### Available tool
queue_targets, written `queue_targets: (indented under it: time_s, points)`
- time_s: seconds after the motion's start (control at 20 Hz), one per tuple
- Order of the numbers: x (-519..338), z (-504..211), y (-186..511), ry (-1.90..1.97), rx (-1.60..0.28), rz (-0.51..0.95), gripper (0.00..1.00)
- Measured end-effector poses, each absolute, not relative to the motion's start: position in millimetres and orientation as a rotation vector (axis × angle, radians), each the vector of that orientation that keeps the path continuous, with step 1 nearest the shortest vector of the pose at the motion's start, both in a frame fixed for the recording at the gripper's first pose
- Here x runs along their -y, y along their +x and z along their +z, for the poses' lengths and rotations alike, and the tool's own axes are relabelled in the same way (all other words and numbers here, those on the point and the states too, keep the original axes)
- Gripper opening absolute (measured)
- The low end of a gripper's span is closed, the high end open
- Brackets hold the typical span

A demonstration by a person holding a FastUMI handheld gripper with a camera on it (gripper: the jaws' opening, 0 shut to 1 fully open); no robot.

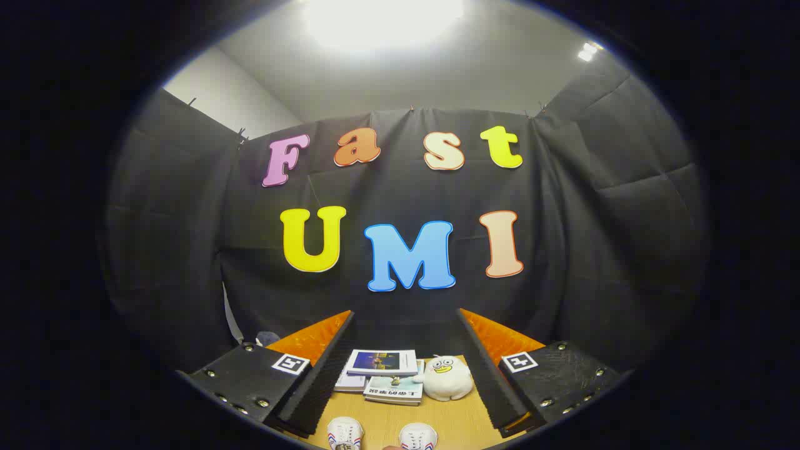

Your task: Open the storage box then place both shoes into the box .Put the left shoe in first, then the right shoe, with the right side of both shoes facing outward in a uniform manner.

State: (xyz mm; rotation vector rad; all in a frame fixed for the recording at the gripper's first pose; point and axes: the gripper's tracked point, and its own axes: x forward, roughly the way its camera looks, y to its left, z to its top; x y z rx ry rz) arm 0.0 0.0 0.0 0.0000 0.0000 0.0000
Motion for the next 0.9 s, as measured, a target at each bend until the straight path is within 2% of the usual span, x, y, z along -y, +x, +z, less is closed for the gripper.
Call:
queue_targets:
  time_s: [0.9]
  points:
    - [21.1,-26.2,0.0,0.055,-0.089,-0.046,0.96]
